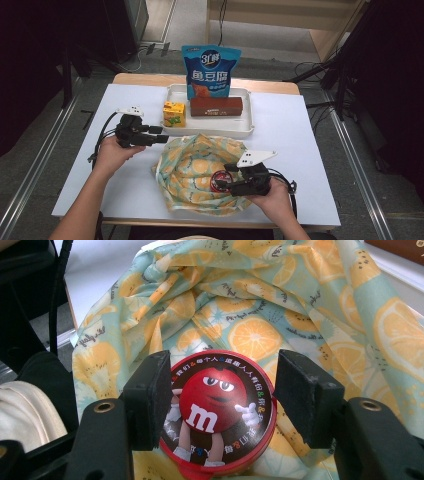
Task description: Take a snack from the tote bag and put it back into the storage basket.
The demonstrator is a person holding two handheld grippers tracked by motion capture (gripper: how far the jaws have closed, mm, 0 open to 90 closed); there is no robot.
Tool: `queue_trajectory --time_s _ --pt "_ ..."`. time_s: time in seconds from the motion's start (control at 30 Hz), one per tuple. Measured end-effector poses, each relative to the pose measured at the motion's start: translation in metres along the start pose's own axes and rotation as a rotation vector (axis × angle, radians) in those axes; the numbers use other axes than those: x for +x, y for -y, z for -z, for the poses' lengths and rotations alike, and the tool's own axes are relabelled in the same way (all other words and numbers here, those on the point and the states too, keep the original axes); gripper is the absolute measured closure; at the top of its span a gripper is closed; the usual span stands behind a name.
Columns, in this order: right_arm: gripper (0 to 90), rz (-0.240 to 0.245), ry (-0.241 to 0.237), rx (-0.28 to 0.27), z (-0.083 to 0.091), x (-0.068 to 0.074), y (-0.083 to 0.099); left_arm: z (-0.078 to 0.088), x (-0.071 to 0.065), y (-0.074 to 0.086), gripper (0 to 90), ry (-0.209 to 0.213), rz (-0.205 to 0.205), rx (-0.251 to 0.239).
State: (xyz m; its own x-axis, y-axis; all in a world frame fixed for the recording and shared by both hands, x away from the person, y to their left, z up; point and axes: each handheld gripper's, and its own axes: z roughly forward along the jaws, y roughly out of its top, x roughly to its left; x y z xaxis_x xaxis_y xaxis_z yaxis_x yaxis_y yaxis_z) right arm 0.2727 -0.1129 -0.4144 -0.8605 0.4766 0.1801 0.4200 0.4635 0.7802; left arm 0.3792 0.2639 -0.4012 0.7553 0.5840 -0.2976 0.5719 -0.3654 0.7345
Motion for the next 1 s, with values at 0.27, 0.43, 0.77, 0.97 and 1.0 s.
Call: queue_trajectory --time_s 0.27,0.43,0.77,0.97,1.0 --pt "38.3 0.013 0.017 0.017 -0.003 0.001 0.003 -0.001 0.001 0.001 45.2 -0.002 0.003 0.008" --pt "32.7 0.022 0.0 0.02 -0.006 0.002 0.004 0.001 0.002 0.001 45.3 -0.007 0.005 0.006" --pt "26.8 0.008 -0.02 0.004 -0.006 0.002 0.011 0.0 0.002 0.002 45.2 -0.008 0.004 0.01" --pt "22.1 0.034 -0.011 0.014 -0.008 0.006 0.011 0.003 0.004 0.002 45.3 -0.009 0.012 -0.003" --pt "21.9 0.038 -0.01 0.012 -0.008 0.006 0.011 0.003 0.004 0.002 45.3 -0.011 0.012 -0.002"
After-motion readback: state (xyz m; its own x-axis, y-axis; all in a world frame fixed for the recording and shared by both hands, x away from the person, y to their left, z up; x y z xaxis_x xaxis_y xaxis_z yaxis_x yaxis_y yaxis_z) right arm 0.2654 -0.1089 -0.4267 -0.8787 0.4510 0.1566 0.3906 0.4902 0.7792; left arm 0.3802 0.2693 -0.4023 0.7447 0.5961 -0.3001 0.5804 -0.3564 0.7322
